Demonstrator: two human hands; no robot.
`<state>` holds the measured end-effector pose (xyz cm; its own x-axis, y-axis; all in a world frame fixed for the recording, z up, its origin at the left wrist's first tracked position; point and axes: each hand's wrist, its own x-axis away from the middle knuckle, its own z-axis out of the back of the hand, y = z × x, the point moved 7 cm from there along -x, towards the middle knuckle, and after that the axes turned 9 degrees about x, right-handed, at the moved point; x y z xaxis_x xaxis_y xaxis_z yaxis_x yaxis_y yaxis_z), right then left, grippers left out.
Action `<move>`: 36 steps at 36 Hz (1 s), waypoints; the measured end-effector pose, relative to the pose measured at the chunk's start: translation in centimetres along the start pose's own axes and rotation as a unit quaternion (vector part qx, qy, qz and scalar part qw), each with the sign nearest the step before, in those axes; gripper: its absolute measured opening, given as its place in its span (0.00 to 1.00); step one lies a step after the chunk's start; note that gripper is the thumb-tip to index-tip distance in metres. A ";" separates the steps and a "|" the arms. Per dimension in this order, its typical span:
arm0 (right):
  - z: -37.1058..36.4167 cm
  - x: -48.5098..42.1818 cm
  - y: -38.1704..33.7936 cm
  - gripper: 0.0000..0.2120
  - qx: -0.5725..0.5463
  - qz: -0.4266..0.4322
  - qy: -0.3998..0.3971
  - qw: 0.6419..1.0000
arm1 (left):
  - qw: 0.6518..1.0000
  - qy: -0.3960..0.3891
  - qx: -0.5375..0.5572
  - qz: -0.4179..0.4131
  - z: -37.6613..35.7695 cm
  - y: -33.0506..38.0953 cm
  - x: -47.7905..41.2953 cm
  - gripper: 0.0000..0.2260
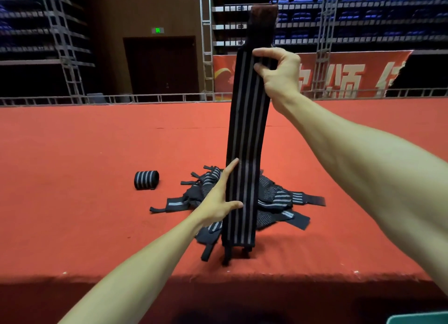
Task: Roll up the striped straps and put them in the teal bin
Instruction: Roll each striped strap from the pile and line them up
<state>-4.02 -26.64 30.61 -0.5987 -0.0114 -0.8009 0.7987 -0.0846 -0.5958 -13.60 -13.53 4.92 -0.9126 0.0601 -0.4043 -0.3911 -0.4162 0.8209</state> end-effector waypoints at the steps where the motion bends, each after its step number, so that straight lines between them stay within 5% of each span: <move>1: -0.1 -0.1 0.3 0.17 0.001 -0.002 0.000 1.000 | 1.000 -0.002 0.002 0.002 0.0 -0.1 0.0 0.47; 17: -0.7 -1.5 5.1 0.14 0.016 -0.024 -0.013 0.999 | 0.966 -0.026 0.234 0.105 -2.0 -2.0 -2.0 0.47; 31: -4.1 4.5 14.2 0.15 0.032 -0.077 -0.071 0.994 | 0.979 -0.036 0.055 0.192 -4.5 -11.1 -1.8 0.49; 36: -4.2 5.2 15.2 0.15 0.030 -0.091 -0.067 0.993 | 0.977 -0.039 0.031 0.207 -4.2 -11.3 -2.3 0.42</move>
<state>5.27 -23.82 17.12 -0.7383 -0.1219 -0.6634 0.6743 -0.1574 -0.7215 -6.54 -12.75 -5.12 -0.9995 -0.0323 -0.0032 0.0087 -0.3630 0.9318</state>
